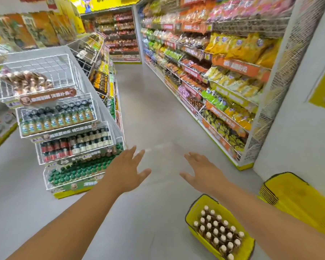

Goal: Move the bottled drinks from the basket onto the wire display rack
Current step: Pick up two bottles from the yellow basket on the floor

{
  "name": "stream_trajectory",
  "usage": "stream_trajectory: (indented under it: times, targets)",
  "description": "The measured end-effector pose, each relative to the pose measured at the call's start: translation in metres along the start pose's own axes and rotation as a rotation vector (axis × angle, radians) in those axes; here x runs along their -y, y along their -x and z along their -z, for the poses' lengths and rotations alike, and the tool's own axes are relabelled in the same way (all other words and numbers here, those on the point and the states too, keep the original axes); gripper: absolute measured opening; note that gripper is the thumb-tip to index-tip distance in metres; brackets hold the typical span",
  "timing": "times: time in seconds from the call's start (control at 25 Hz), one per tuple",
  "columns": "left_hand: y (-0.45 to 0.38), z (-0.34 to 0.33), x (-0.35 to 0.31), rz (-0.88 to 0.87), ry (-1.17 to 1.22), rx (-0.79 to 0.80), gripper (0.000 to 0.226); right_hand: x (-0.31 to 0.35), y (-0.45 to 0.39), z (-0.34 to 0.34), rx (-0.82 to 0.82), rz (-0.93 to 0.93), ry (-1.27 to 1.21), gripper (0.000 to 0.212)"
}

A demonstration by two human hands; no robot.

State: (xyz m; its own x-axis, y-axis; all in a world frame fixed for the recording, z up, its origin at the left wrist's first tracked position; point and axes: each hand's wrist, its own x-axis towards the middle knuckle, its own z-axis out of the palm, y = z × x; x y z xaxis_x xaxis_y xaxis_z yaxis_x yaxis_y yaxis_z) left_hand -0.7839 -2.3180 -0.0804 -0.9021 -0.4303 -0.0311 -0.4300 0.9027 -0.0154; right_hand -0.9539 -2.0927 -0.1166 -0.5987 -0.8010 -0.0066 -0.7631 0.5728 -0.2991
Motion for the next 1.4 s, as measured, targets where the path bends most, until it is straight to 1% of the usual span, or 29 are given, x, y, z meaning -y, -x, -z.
stream_trajectory:
  times: [0.16,0.24,0.36,0.52,0.64,0.8,0.84,0.96,1.08,1.24,1.4]
  targets:
    - [-0.082,-0.030,-0.032,-0.184,0.005,0.014,0.110,-0.049,-0.017,-0.015,0.045,-0.179,-0.042,0.075]
    - [-0.118,-0.048,-0.055,-0.260,0.026,0.034,0.113,-0.077,-0.023,-0.022,0.038,-0.255,-0.066,0.075]
    - [-0.163,-0.076,-0.095,-0.342,0.102,0.087,0.096,-0.124,-0.030,-0.041,0.010,-0.339,-0.118,0.075]
    - [-0.208,-0.127,-0.139,-0.445,0.179,0.134,0.083,-0.180,-0.027,-0.091,0.026,-0.477,-0.229,0.073]
    - [-0.234,-0.178,-0.166,-0.491,0.221,0.200,0.082,-0.208,-0.017,-0.137,0.044,-0.580,-0.284,0.071]
    - [-0.260,-0.270,-0.193,-0.527,0.241,0.329,0.094,-0.244,-0.019,-0.212,0.085,-0.688,-0.336,0.073]
    - [-0.264,-0.294,-0.196,-0.532,0.248,0.349,0.094,-0.251,-0.021,-0.232,0.090,-0.720,-0.361,0.073]
    - [-0.271,-0.370,-0.197,-0.531,0.275,0.438,0.085,-0.269,-0.029,-0.298,0.097,-0.826,-0.459,0.073]
    - [-0.275,-0.448,-0.193,-0.499,0.351,0.515,0.086,-0.282,-0.038,-0.372,0.098,-0.913,-0.580,0.071]
    - [-0.277,-0.552,-0.181,-0.450,0.404,0.607,0.078,-0.297,-0.048,-0.476,0.160,-0.951,-0.643,0.070]
    - [-0.279,-0.652,-0.180,-0.400,0.433,0.682,0.077,-0.313,-0.063,-0.571,0.188,-0.978,-0.663,0.070]
